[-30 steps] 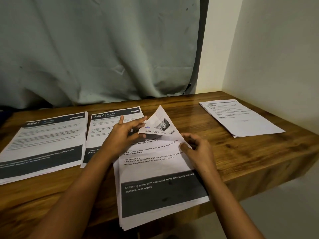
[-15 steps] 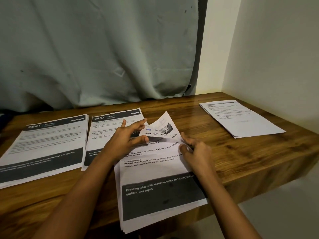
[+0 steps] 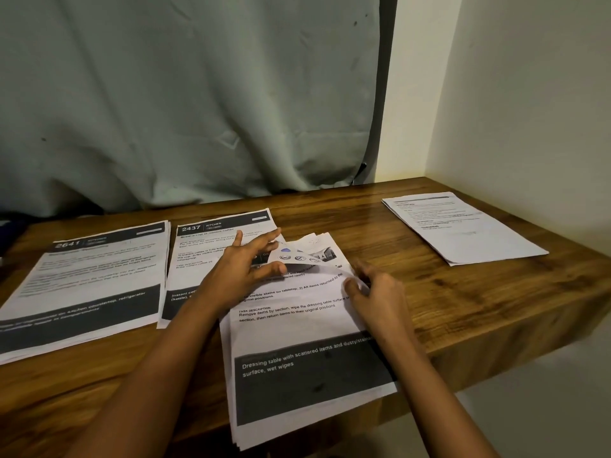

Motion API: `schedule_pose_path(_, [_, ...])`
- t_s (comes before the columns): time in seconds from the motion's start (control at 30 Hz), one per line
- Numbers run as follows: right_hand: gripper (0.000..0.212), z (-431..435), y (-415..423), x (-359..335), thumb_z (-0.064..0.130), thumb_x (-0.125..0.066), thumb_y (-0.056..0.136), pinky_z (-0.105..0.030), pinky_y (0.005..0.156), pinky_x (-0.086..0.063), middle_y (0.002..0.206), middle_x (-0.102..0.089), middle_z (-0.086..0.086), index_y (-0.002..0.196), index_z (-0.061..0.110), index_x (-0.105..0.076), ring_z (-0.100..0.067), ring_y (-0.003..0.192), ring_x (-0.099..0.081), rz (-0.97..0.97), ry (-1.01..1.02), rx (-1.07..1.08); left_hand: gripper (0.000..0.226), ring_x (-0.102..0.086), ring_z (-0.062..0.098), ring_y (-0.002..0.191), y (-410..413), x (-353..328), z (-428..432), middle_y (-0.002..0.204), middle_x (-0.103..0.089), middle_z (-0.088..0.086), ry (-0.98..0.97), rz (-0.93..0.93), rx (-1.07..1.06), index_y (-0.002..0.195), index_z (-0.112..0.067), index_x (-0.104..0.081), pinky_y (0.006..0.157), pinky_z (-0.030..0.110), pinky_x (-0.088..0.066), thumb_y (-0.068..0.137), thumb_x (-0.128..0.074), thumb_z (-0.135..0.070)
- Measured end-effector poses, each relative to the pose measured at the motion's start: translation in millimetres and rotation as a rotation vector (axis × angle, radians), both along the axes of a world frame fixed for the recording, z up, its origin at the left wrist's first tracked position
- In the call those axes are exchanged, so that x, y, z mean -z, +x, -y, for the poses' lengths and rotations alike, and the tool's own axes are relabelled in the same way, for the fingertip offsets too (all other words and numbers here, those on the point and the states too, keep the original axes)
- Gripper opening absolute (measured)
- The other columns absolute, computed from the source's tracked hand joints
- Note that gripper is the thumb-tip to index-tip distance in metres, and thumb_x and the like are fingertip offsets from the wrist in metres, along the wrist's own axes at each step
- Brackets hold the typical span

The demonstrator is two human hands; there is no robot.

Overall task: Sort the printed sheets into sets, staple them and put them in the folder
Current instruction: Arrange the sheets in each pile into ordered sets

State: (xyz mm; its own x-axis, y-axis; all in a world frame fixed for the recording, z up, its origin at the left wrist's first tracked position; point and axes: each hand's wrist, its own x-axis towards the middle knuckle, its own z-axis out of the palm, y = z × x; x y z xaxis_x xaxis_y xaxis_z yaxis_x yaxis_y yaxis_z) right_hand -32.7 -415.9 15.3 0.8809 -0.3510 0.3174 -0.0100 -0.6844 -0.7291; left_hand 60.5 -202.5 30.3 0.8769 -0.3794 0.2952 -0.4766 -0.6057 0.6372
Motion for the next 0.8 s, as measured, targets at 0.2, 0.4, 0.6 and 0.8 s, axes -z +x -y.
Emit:
schedule_pose_path(0.2, [0.044, -1.3, 2.5, 1.3, 0.017, -0.059, 0.092, -0.019, 0.09, -0.042, 0.129, -0.062, -0.003, 0.136, 0.014, -0.052, -0.017, 0.112, -0.059, -0.019, 0.0, -0.01, 0.077, 0.001, 0.027, 0.147, -2.5, -1.8, -0.1, 0.141, -0.05, -0.005, 0.01, 0.004, 0.006, 0.146, -0.035, -0.034, 0.117, 0.048, -0.009, 0.076, -0.056, -0.06])
schedule_pose_path(0.4, [0.042, -1.9, 0.1, 0.7, 0.017, -0.059, 0.092, -0.013, 0.08, -0.041, 0.126, -0.062, 0.002, 0.133, 0.022, -0.054, -0.006, 0.099, -0.056, 0.012, -0.008, 0.011, 0.075, -0.001, 0.016, 0.144, -7.7, -5.9, 2.2, 0.141, -0.051, -0.003, 0.003, 0.014, 0.015, 0.145, -0.033, -0.035, 0.118, 0.043, -0.006, 0.076, -0.056, -0.056])
schedule_pose_path(0.6, [0.038, -1.5, 0.3, 2.0, 0.017, -0.058, 0.093, 0.002, 0.05, -0.035, 0.124, -0.064, 0.003, 0.131, 0.022, -0.058, 0.002, 0.07, -0.051, 0.016, -0.033, 0.002, 0.075, 0.0, 0.022, 0.146, -5.1, -4.2, 1.3, 0.141, -0.051, -0.004, 0.005, 0.021, 0.014, 0.145, -0.034, -0.035, 0.118, 0.045, -0.006, 0.077, -0.056, -0.058])
schedule_pose_path(0.8, [0.039, 0.4, 4.0, 5.8, 0.011, -0.063, 0.089, -0.007, 0.068, -0.041, 0.117, -0.066, 0.003, 0.127, 0.019, -0.06, -0.004, 0.085, -0.059, 0.041, 0.076, -0.021, 0.076, 0.0, 0.026, 0.147, -2.7, -2.8, 0.7, 0.142, -0.05, -0.004, 0.018, 0.018, 0.006, 0.145, -0.035, -0.034, 0.117, 0.047, -0.008, 0.077, -0.055, -0.061])
